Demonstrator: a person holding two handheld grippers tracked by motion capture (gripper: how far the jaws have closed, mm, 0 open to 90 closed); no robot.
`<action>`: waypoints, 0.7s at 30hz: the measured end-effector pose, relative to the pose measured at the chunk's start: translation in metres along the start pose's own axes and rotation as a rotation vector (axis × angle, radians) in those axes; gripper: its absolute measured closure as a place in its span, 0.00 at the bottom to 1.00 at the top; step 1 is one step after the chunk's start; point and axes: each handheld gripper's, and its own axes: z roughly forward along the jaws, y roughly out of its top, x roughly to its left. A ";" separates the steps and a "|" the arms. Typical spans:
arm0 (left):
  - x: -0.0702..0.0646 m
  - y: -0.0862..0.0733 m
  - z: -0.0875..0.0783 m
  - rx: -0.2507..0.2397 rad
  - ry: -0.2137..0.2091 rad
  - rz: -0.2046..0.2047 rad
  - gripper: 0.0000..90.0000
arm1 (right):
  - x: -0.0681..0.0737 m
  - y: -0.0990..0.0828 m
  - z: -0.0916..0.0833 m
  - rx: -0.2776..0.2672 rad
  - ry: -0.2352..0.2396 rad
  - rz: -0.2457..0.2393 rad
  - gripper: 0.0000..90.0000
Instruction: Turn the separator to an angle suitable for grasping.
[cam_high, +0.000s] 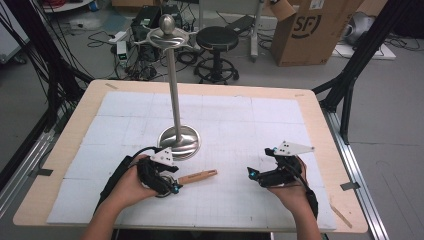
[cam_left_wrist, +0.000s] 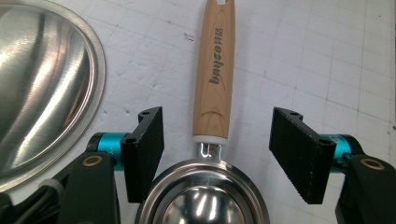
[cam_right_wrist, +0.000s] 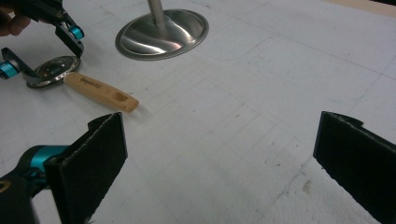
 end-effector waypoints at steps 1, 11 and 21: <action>0.000 0.000 0.001 0.005 0.002 -0.004 0.40 | 0.000 0.000 0.000 -0.001 -0.001 -0.001 0.02; -0.003 0.004 0.010 0.054 -0.007 0.002 0.45 | -0.001 -0.001 0.000 -0.004 0.002 0.005 0.02; -0.003 0.005 0.013 0.076 -0.008 0.017 0.46 | -0.001 -0.001 -0.002 -0.014 0.003 0.014 0.02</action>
